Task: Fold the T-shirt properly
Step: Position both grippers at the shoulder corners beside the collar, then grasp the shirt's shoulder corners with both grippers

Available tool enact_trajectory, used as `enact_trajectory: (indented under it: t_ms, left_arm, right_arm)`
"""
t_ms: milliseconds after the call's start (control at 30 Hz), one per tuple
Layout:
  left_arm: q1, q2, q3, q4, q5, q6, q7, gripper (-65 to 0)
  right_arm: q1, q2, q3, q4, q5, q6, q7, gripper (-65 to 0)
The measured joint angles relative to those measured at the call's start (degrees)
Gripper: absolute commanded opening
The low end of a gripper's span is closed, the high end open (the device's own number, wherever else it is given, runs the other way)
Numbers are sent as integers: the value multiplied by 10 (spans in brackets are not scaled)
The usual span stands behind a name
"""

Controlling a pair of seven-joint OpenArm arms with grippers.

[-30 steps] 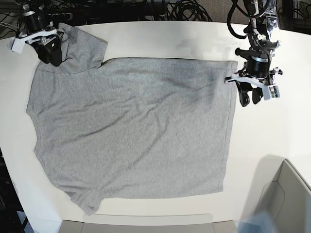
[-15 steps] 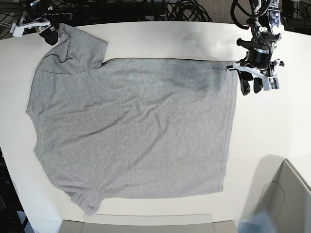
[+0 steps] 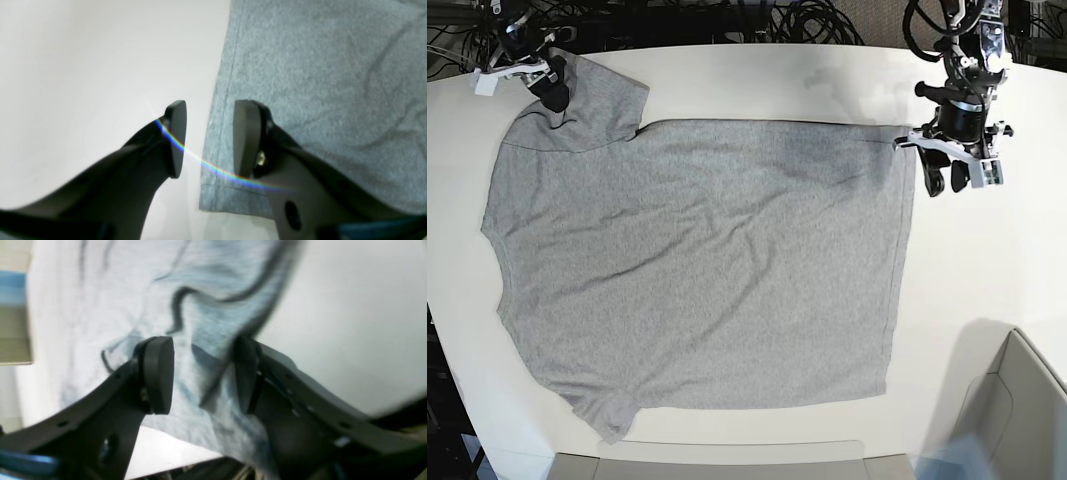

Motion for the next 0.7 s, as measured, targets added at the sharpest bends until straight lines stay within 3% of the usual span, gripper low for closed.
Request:
enact_trajectory:
  t_ms: [67,133,233,333,433,500,633,700]
  left_arm:
    - [1,0,0,0,-5,0,0,-418]
    - [4,0,-5,0,-61,1,7,-417]
    - [20,2,-62,-2,-238,-5,55,-395]
    - [16,0,-148,-25,-360,-4,96,-394]
    - [11,-3,-211,-71,-367,-5,147,-391]
    - [4,-3,-217,-129,-361,-1,153,-391]
    - [-2,15,-213,-200,-365,-49,164,-392]
    - [-2,26,-213,-199,-366,-54,165,-392]
  right_arm:
    - [0,0,-8,3,0,0,6,-354]
    - [0,0,-18,3,0,0,9,-354]
    - [0,0,-22,3,0,4,7,-354]
    - [0,0,-22,5,5,4,4,-354]
    - [-2,0,-22,5,6,4,4,-354]
    - [-3,0,-22,4,6,4,3,-354]
    - [-2,0,-24,2,6,6,4,-354]
    - [1,3,-40,3,6,6,14,-354]
